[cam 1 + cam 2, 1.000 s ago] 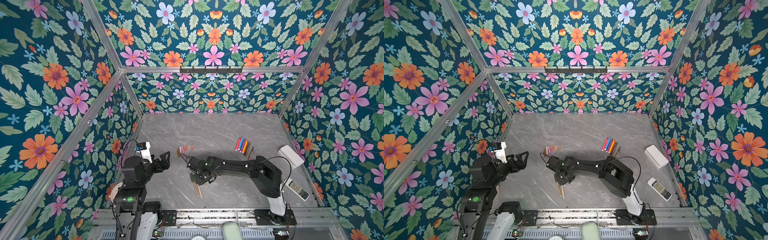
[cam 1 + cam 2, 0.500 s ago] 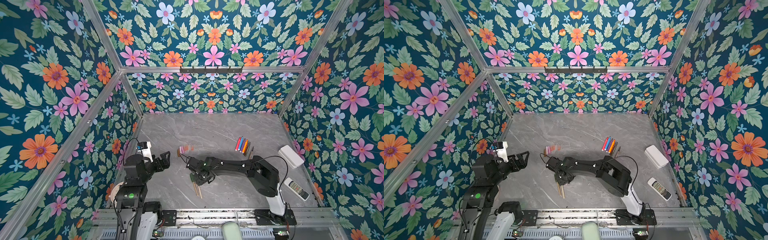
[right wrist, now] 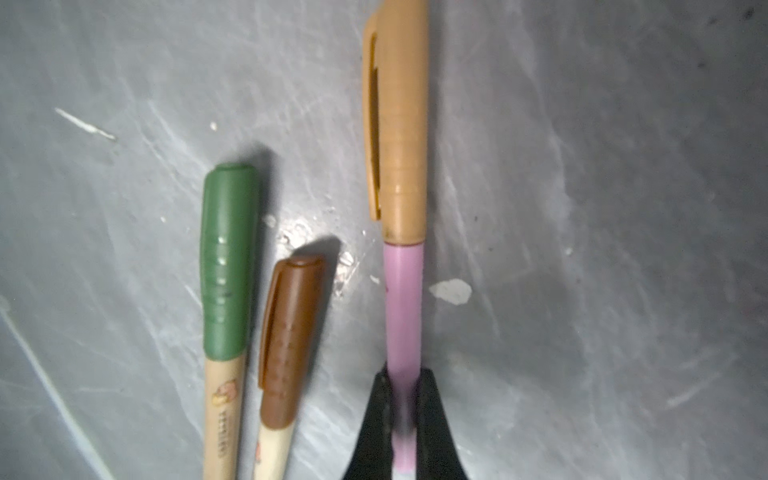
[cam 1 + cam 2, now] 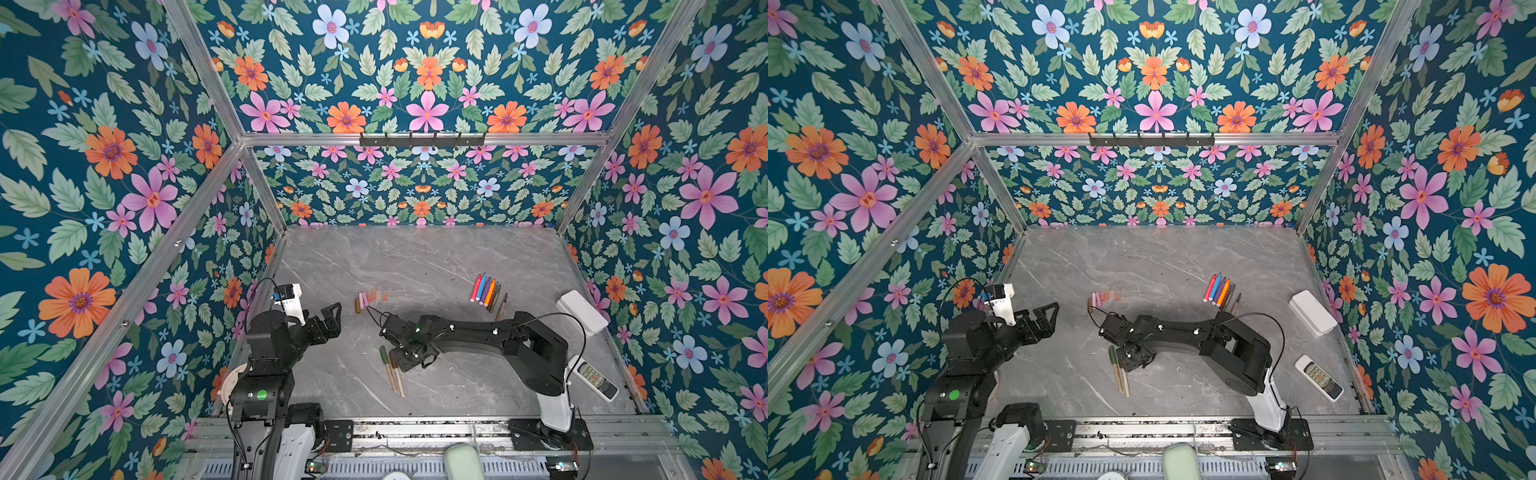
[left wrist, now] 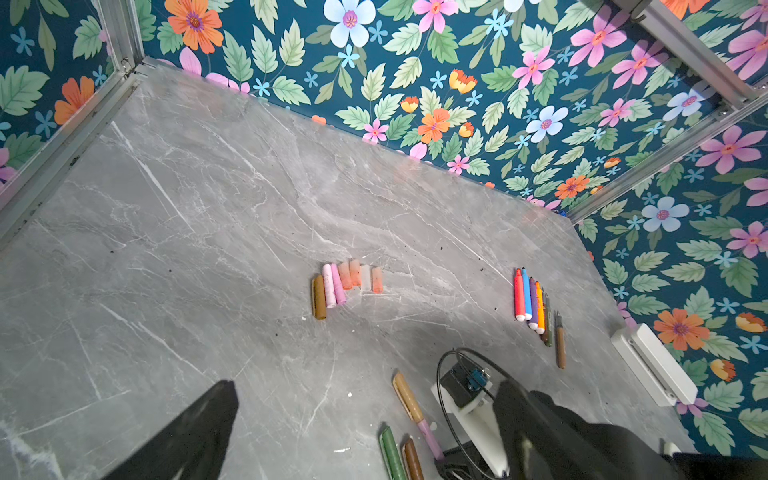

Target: Open the pen caps

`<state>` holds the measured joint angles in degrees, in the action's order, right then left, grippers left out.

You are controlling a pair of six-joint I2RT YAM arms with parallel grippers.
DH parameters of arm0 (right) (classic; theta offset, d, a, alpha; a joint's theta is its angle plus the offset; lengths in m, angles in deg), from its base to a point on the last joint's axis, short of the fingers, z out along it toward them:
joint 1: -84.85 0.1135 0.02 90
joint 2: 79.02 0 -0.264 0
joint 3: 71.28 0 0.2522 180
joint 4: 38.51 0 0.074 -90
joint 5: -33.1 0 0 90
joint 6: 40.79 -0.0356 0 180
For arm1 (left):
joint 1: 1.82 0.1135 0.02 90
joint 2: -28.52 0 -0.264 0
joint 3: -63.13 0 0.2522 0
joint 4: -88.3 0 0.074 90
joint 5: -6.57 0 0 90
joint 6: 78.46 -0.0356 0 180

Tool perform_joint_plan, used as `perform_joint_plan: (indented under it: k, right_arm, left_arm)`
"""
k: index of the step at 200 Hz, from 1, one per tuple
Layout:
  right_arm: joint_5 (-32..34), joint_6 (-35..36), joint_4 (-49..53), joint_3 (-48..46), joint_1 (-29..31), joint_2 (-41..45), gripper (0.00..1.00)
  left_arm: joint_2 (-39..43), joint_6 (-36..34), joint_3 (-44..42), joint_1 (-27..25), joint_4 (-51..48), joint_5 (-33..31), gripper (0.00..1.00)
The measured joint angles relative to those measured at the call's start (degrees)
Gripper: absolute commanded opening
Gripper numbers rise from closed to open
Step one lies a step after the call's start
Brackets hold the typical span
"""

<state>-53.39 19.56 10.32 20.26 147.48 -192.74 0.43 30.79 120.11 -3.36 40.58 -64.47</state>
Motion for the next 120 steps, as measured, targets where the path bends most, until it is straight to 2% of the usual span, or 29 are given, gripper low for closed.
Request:
perform_joint_plan:
  k: [52,92,120]
  right_arm:
    - [-0.2,1.4,-1.3,-6.6,-6.6,10.7,0.00]
    - [-4.5,2.8,-5.6,-12.7,-9.5,19.8,0.00]
    - [-6.7,2.7,-8.9,-16.7,-9.6,24.4,0.00]
  left_arm:
    - [2.3,2.1,0.3,0.0,1.2,1.8,1.00]
    - [1.1,13.4,-12.5,-0.3,13.1,9.2,1.00]
    - [-3.1,17.5,-15.0,-2.8,20.1,11.2,0.99]
